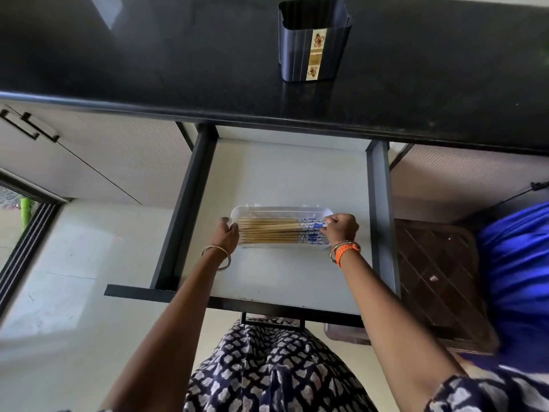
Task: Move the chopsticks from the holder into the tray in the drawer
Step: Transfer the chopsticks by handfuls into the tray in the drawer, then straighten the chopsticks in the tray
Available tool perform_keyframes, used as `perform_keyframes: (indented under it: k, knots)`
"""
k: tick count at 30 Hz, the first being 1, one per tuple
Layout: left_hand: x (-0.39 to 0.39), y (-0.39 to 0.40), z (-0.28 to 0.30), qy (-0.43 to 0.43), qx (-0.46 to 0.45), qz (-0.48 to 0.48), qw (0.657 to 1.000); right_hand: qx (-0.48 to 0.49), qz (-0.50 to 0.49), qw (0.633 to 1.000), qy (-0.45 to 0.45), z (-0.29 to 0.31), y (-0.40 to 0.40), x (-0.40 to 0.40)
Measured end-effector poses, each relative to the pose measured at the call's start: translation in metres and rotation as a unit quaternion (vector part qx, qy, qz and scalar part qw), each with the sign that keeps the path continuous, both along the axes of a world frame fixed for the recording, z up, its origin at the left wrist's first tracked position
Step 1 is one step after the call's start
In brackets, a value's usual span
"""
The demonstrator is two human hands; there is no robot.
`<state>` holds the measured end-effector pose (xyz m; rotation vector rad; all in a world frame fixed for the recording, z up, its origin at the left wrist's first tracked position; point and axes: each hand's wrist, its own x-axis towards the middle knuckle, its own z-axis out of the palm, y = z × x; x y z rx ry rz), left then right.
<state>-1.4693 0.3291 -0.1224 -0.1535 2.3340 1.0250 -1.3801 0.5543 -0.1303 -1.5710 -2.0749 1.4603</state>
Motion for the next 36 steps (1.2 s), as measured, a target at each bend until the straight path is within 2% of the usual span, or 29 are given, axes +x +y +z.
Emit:
perform_keyframes:
  k: [3, 5, 7, 9, 11, 13, 15, 24, 30, 36]
  knots:
    - [0.003, 0.0, 0.004, 0.033, -0.03, -0.05, 0.998, 0.081, 0.103, 0.988, -0.076, 0.006, -0.005, -0.003]
    - [0.008, 0.001, 0.008, 0.087, -0.05, -0.098, 0.99, 0.132, 0.192, 0.963, -0.137, 0.015, -0.012, -0.003]
    - [0.012, -0.002, 0.011, 0.146, -0.058, -0.152, 0.976, 0.216, 0.278, 0.92, -0.172, 0.026, -0.022, 0.001]
    - [0.014, -0.01, 0.01, 0.176, -0.078, -0.238, 0.952, 0.29, 0.344, 0.881, -0.145, 0.034, -0.03, 0.013]
    - [0.015, -0.021, 0.007, 0.18, -0.101, -0.309, 0.928, 0.318, 0.416, 0.842, -0.132, 0.038, -0.036, 0.029]
    - [0.013, -0.03, 0.004, 0.186, -0.115, -0.336, 0.916, 0.34, 0.476, 0.796, -0.154, 0.035, -0.039, 0.042]
    - [0.006, -0.033, 0.003, 0.194, -0.126, -0.348, 0.909, 0.358, 0.499, 0.771, -0.172, 0.031, -0.04, 0.045]
    - [-0.025, -0.021, 0.014, 0.238, -0.176, -0.417, 0.859, 0.373, 0.532, 0.737, -0.188, 0.026, -0.034, 0.028]
    - [-0.017, -0.027, 0.019, 0.197, -0.185, -0.445, 0.854, 0.332, 0.555, 0.743, -0.172, 0.027, -0.036, 0.038]
    - [0.009, -0.048, 0.018, 0.143, -0.184, -0.476, 0.848, 0.291, 0.596, 0.724, -0.189, 0.037, -0.048, 0.061]
